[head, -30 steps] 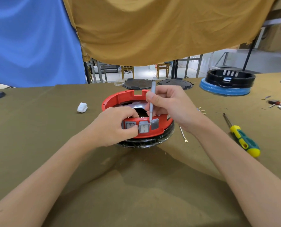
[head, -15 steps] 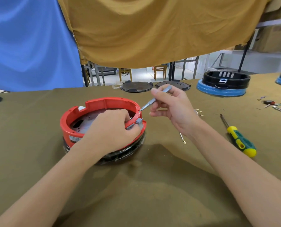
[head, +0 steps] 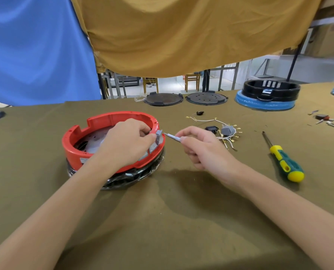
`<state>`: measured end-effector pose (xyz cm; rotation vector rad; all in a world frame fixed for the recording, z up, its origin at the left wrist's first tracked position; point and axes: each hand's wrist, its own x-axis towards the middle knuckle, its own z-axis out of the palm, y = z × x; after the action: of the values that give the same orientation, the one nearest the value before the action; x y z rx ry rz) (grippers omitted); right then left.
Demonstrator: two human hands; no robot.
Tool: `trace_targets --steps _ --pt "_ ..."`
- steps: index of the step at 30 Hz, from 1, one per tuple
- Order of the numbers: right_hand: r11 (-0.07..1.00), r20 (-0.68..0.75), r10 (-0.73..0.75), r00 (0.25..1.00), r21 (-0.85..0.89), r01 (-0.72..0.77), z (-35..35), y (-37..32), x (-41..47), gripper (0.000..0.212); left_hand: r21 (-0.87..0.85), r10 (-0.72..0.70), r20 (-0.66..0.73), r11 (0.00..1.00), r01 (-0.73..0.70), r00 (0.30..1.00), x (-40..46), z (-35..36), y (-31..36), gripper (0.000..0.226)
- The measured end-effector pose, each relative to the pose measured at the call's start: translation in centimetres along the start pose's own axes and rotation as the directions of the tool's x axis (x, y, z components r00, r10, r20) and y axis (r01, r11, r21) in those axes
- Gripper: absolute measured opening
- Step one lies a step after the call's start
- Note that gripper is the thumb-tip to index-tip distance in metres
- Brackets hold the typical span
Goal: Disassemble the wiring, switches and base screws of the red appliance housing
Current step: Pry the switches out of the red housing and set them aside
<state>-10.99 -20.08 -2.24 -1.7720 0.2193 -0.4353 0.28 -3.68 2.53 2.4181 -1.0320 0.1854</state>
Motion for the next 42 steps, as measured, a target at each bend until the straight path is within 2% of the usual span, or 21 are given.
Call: trace_targets --steps 2,7,13,18,22,24,29,32,35,42 --pt "0.996 -0.033 -0.015 0.999 -0.091 0.012 0.2 0.4 0.0 0.014 0.028 -0.008 -0.003 1.0 0.008 1.0 0.0 0.1 0.0 0.031" --pt "0.966 0.018 -0.023 1.0 -0.258 0.027 1.6 1.0 0.3 0.011 0.075 0.024 0.017 0.997 -0.025 1.0 -0.2 0.0 0.2 0.033" --pt "0.959 0.021 -0.035 0.999 -0.28 0.039 2.3 1.2 0.2 0.012 0.085 0.033 0.019 0.996 -0.035 0.999 -0.1 0.0 0.0 0.036" --pt "0.956 -0.029 -0.064 0.998 -0.287 0.053 3.6 1.1 -0.3 0.013 0.087 0.042 -0.006 0.995 -0.042 0.999 0.0 0.2 0.0 0.035" --pt "0.937 -0.035 -0.043 0.998 -0.348 0.028 4.1 1.1 -0.4 0.012 0.067 0.027 -0.012 0.997 -0.026 1.0 0.1 0.2 0.0 0.034" --pt "0.952 -0.014 0.008 1.0 -0.306 -0.012 4.5 0.9 -0.5 0.013 0.053 0.017 -0.013 0.998 -0.016 1.0 0.1 0.1 0.0 0.033" --pt "0.98 0.015 0.197 0.98 -0.011 -0.197 5.2 0.4 -1.0 0.012 0.008 0.012 -0.06 1.0 -0.011 0.998 -0.1 0.3 0.1 0.024" --pt "0.959 0.041 0.25 0.967 0.122 -0.254 5.3 -0.1 -1.2 0.013 -0.006 0.021 -0.063 1.0 -0.022 0.998 -0.1 0.3 0.1 0.022" --pt "0.889 0.129 0.294 0.947 0.327 -0.32 5.2 -0.7 -1.2 0.015 0.009 0.032 -0.066 0.999 -0.031 0.997 -0.1 0.2 0.2 0.024" --pt "0.866 0.133 0.293 0.947 0.382 -0.321 5.2 -0.7 -1.4 0.016 0.021 0.037 -0.06 0.999 -0.036 0.997 -0.1 0.2 0.1 0.029"
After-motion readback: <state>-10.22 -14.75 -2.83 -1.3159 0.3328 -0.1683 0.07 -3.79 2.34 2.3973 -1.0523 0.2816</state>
